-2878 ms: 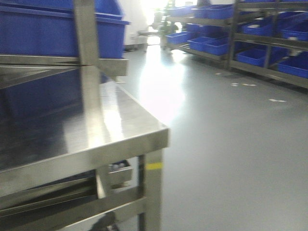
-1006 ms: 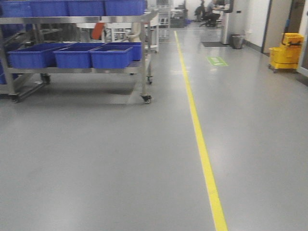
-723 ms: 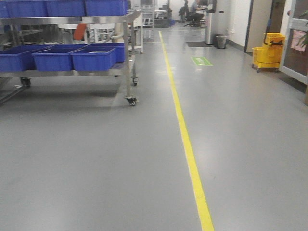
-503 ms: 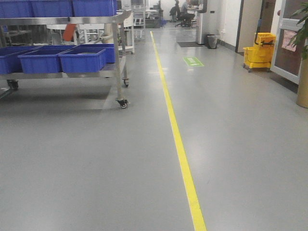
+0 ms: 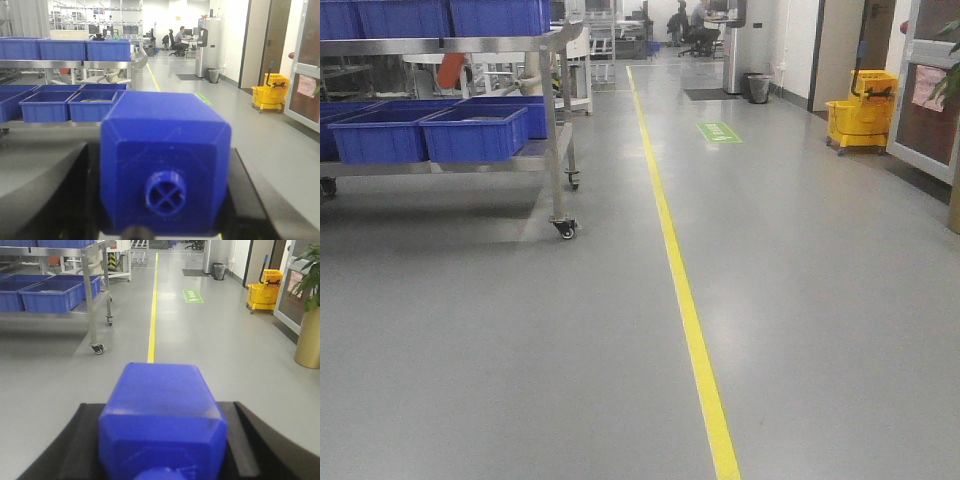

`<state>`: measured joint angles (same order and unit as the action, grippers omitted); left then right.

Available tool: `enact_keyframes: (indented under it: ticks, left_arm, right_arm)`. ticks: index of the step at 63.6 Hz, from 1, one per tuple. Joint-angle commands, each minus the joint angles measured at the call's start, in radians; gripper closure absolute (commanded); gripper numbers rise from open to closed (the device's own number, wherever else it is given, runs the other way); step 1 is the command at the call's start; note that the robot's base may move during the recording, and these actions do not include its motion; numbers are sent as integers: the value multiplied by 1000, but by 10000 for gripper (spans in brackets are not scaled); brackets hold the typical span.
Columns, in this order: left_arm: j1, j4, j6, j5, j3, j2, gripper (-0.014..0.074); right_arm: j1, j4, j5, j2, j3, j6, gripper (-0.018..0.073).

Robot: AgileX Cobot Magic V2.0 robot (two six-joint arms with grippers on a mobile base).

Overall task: Pick and sort blue part to right shelf
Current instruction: 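Drive the base away from the table carrying both blue blocks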

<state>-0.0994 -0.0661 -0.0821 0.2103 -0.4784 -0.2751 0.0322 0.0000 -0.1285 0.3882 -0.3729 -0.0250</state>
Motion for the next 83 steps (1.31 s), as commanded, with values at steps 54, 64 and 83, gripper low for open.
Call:
enact_keyframes:
  ticks: [54, 64, 83]
  left_arm:
    - [2, 0, 1, -93, -29, -15, 265]
    - [2, 0, 1, -93, -29, -15, 265]
    - [2, 0, 1, -93, -29, -15, 265]
  right_arm:
    - [-7, 0, 97, 6, -31, 1, 146]
    - [-7, 0, 97, 6, -31, 1, 146]
    - [-7, 0, 97, 6, -31, 1, 146]
